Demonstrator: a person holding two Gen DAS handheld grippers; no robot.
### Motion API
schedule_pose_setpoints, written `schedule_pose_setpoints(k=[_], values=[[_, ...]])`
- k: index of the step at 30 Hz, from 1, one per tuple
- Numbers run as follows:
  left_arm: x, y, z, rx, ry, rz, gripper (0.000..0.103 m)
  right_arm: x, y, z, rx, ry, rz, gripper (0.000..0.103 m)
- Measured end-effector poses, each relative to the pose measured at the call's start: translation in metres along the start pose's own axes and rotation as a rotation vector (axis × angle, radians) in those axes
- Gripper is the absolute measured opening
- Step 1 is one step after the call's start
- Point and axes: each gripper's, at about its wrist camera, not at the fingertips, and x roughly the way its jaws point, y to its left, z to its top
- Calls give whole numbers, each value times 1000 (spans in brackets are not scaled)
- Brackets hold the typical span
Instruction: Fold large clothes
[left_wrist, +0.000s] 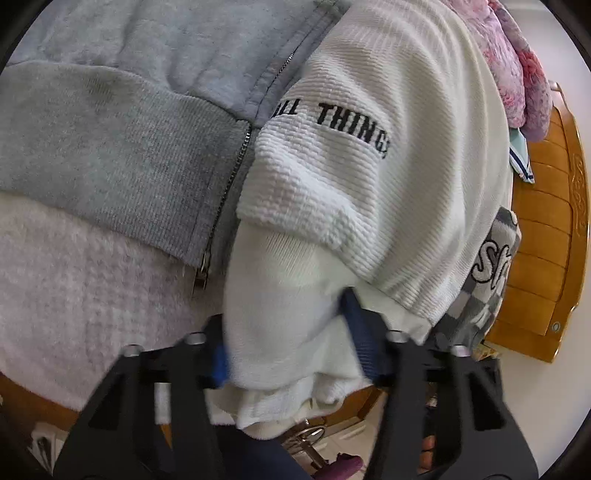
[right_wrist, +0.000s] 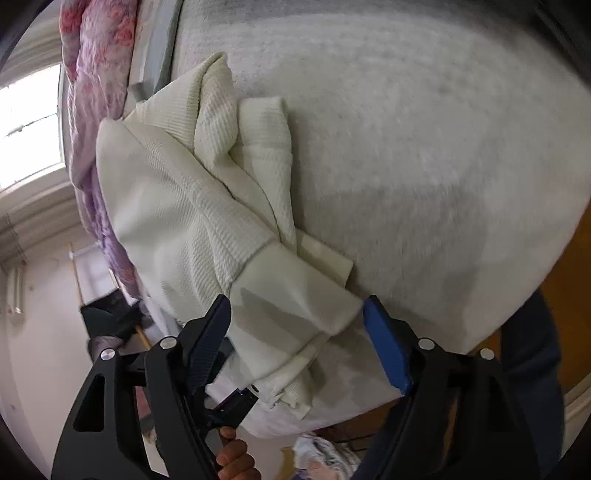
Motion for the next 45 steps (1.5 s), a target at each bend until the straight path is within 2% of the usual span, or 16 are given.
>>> schedule_pose_setpoints(k=[1,2,7,12,15,20,24,26,27,29,30,32,33,36,42,45], values=[[-4,-2,-1,-8,4,-22,30,0,-3,-4,23,-10,10,73],[-10,-5,-1,0,6,-33,27,-2,-7,-11,64,-29,42,74],[-27,-25,2,23,39,-82,25,2,-25,-48,229,-57,212,83],[-42,-47,10,38,87,-121,25,25,-26,-74,340,-51,423,84],[-50,-52,15,54,105,-131,25,39,-24,-74,377,-64,520,84],[-54,-54,17,71,117,-141,25,57,-5,-59,388,-92,587,86],[-53,-53,15,74,115,-138,25,63,7,-41,372,-109,556,84],[-52,-50,16,66,118,-128,26,62,21,-38,338,-122,515,60],[-50,-47,17,53,124,-120,27,59,25,-37,311,-128,480,53],[-51,-44,17,42,122,-101,35,59,33,-33,288,-137,453,29],[-51,-44,18,43,126,-102,38,53,35,-32,268,-141,439,28],[-54,-44,17,56,139,-106,63,42,42,-31,224,-153,399,24],[-56,-44,17,66,144,-104,68,33,48,-29,184,-165,369,24],[-66,-44,20,111,149,-78,71,9,57,-20,106,-170,300,23],[-91,-68,51,309,-1,40,77,-42,34,8,-22,-163,128,22],[-83,-86,78,360,-21,70,79,-53,17,19,-89,-137,40,22]])
